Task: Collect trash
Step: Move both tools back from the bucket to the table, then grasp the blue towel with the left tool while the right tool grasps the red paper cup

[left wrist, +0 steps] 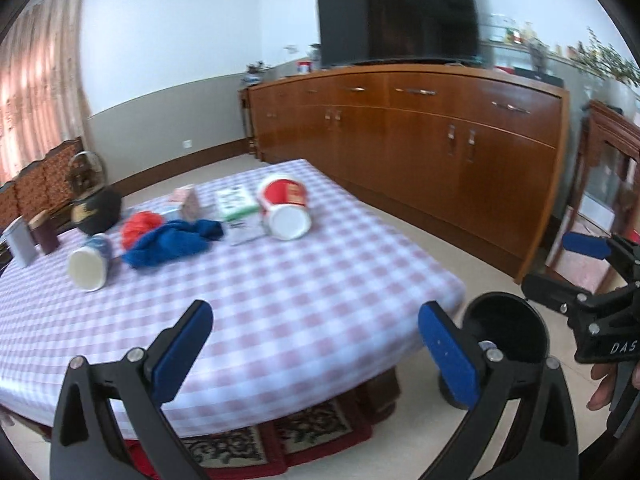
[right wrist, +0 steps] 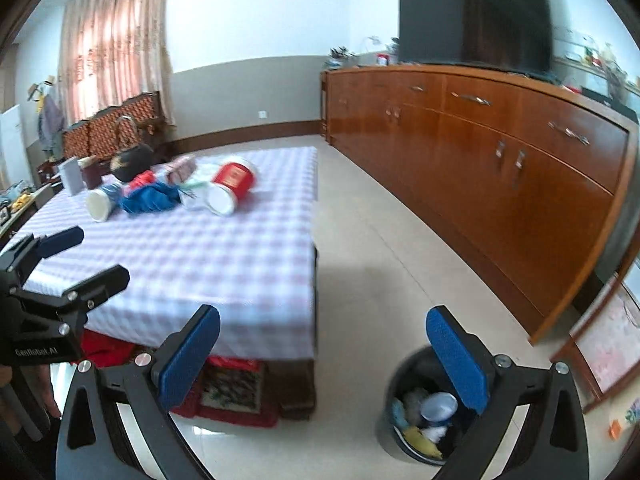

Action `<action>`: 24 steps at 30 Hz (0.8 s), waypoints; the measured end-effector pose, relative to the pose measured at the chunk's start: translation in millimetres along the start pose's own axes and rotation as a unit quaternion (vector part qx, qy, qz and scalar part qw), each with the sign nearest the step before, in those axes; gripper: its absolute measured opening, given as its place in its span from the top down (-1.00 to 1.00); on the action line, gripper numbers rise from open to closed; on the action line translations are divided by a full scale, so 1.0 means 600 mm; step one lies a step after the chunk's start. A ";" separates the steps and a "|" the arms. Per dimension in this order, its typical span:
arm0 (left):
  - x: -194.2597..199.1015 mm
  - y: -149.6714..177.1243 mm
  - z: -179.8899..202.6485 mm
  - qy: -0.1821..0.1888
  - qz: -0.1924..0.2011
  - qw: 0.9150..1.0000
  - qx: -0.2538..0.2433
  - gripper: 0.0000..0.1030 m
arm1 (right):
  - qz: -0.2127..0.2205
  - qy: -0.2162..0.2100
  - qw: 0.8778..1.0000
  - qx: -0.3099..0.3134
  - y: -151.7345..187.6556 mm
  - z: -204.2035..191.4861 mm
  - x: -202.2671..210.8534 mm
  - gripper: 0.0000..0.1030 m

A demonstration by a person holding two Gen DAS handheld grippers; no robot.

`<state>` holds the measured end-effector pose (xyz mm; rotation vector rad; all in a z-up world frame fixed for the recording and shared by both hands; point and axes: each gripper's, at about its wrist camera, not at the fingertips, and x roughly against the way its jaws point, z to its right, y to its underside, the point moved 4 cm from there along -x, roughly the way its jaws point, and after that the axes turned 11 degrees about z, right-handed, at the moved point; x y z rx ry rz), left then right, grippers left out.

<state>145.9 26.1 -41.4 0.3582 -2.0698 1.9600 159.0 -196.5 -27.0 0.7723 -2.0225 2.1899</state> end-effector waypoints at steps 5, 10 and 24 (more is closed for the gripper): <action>0.013 0.001 -0.055 -0.031 -0.002 0.999 0.008 -1.00 | -0.006 -0.021 1.000 0.018 -0.017 -0.057 -0.022 -1.00; 0.023 0.006 -0.101 -0.057 -0.010 0.998 0.010 -1.00 | -0.005 -0.030 0.999 0.023 -0.033 -0.094 -0.032 -1.00; 0.019 0.020 -0.209 -0.057 -0.013 0.996 0.068 -0.99 | -0.016 -0.052 0.998 0.044 -0.076 -0.175 -0.094 -1.00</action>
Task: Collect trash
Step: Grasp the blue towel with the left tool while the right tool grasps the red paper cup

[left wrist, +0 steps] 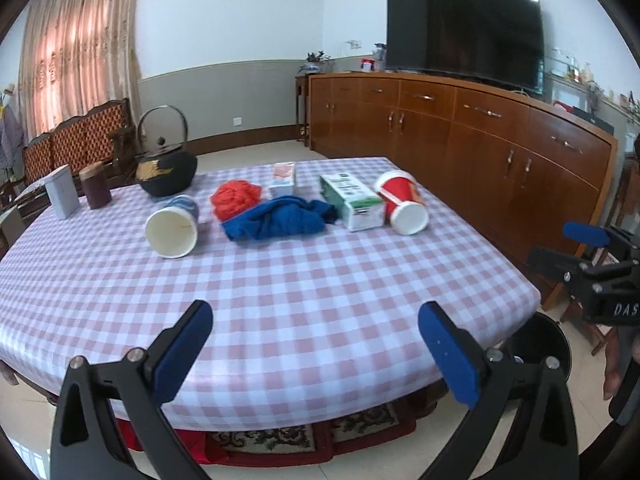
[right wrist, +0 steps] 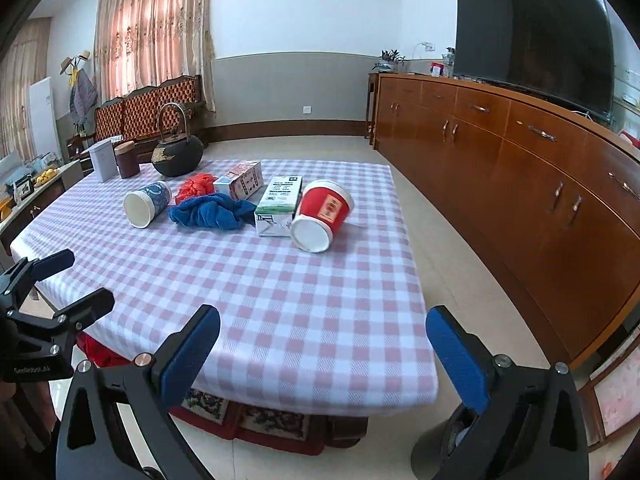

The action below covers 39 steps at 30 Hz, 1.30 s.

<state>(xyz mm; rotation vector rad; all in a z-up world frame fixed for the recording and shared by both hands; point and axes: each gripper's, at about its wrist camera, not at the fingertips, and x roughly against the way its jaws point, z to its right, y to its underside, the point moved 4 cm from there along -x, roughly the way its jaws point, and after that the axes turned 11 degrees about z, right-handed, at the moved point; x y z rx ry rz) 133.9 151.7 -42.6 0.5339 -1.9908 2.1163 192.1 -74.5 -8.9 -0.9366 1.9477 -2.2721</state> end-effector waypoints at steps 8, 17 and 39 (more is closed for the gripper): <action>-0.054 -0.014 -0.061 -0.024 -0.009 1.000 0.018 -0.98 | -0.010 0.003 1.000 0.008 -0.029 -0.014 -0.071 -1.00; -0.136 -0.026 -0.080 -0.020 -0.028 0.999 0.021 -0.90 | -0.035 0.010 0.999 0.007 -0.047 -0.010 -0.167 -0.91; -0.297 -0.053 -0.043 -0.028 -0.073 0.997 0.026 -0.90 | -0.081 0.000 0.997 -0.003 -0.055 0.044 -0.332 -0.62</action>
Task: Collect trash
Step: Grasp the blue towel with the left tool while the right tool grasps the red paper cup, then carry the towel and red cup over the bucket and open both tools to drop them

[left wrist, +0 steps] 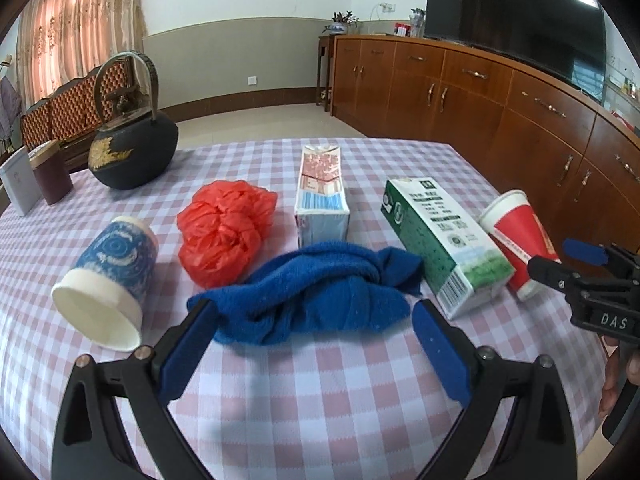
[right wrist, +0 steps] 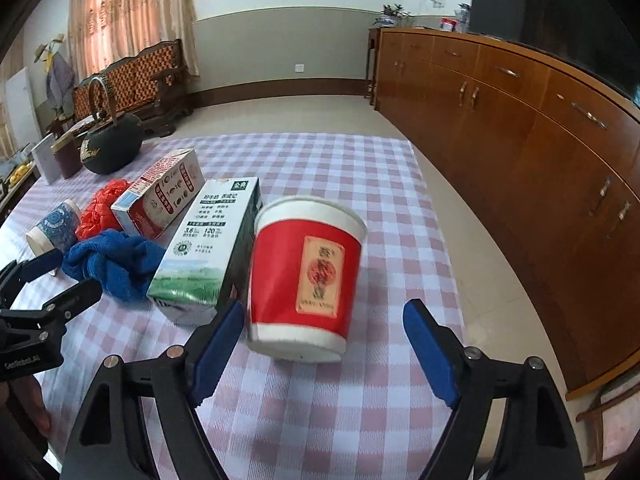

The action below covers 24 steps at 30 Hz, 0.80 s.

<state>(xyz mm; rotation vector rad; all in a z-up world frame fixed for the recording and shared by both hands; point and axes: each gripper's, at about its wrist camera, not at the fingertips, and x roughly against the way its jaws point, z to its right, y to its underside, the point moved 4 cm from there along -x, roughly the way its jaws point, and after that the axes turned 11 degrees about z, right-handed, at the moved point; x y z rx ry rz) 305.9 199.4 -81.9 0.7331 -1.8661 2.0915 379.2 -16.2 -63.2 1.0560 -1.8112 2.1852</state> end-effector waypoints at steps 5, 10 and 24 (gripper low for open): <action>-0.025 -0.008 0.009 -0.004 -0.015 1.000 -0.005 -0.90 | -0.012 -0.013 1.000 -0.001 -0.004 -0.001 -0.033 -0.52; -0.046 -0.005 0.010 -0.015 -0.040 0.999 -0.011 -0.72 | -0.018 -0.031 0.999 -0.005 -0.005 0.002 -0.038 -0.16; -0.019 0.006 -0.004 0.010 -0.032 0.999 0.009 0.36 | 0.007 -0.032 0.999 0.002 0.004 0.006 0.020 -0.07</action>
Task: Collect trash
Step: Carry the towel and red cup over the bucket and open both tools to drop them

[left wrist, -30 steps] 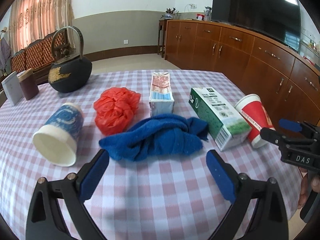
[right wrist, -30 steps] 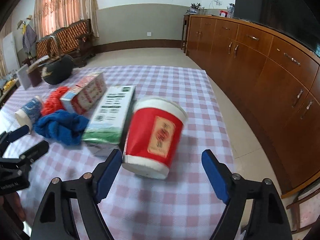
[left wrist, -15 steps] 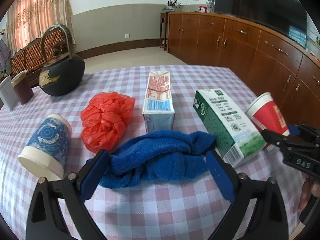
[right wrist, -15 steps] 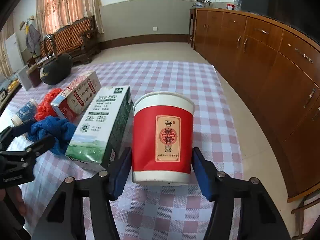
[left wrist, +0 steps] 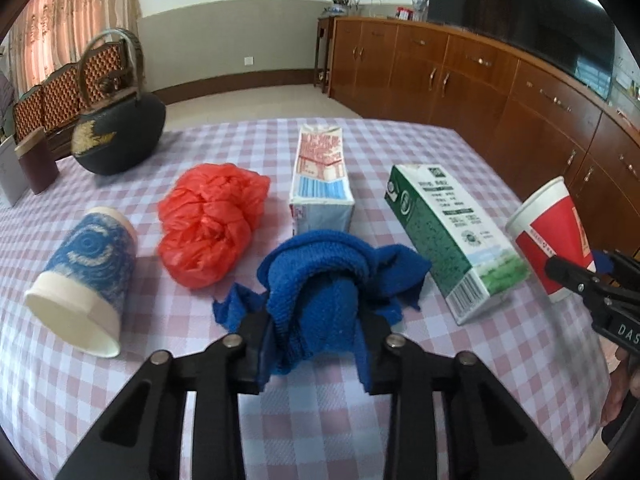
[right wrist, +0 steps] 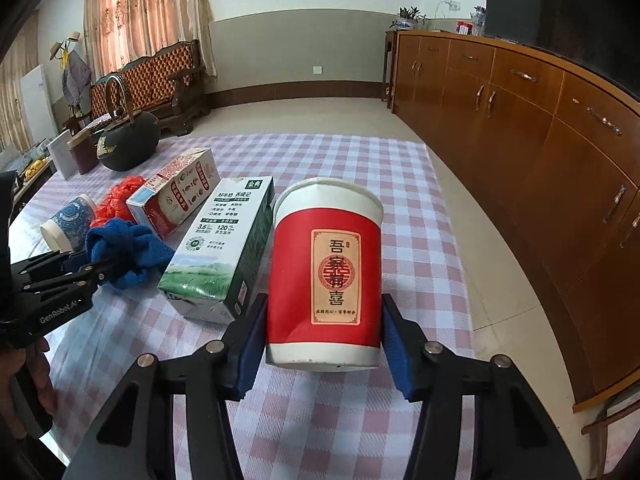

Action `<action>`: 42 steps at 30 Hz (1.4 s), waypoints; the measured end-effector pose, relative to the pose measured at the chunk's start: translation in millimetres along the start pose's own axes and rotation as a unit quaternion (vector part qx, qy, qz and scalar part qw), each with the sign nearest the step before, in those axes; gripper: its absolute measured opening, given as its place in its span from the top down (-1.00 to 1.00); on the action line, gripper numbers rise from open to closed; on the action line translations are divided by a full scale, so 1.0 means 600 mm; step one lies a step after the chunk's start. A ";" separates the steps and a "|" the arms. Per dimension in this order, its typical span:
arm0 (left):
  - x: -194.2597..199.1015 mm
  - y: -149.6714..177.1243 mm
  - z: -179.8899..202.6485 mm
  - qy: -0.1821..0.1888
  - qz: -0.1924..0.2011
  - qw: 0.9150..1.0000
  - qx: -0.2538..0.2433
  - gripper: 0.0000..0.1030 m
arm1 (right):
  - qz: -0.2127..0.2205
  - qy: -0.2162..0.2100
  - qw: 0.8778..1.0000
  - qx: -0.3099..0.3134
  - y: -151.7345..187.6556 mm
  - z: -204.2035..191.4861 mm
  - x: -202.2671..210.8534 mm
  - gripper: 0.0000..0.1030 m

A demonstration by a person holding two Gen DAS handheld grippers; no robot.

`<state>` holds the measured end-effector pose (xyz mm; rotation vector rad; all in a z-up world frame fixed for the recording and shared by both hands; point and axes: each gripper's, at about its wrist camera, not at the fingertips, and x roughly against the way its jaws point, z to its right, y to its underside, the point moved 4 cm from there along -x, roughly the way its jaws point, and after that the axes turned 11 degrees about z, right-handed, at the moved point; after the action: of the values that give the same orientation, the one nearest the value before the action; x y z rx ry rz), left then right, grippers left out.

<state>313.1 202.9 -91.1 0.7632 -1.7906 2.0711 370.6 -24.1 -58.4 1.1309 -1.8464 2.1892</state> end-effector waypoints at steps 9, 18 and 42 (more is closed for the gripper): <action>0.064 0.012 0.007 0.007 0.030 0.999 -0.015 0.37 | 0.030 0.010 0.999 -0.004 0.009 0.006 0.075 -0.07; 0.129 0.018 0.048 0.022 0.056 0.998 -0.028 0.37 | 0.064 0.028 0.997 -0.012 0.023 0.010 0.168 -0.07; 0.246 0.035 0.216 0.110 0.093 0.986 -0.083 0.37 | 0.106 0.097 0.988 -0.052 0.099 0.118 0.378 -0.07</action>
<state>207.1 55.2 -13.4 0.3190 -1.9386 1.9940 210.6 -192.3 20.1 0.7040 -2.0465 2.1851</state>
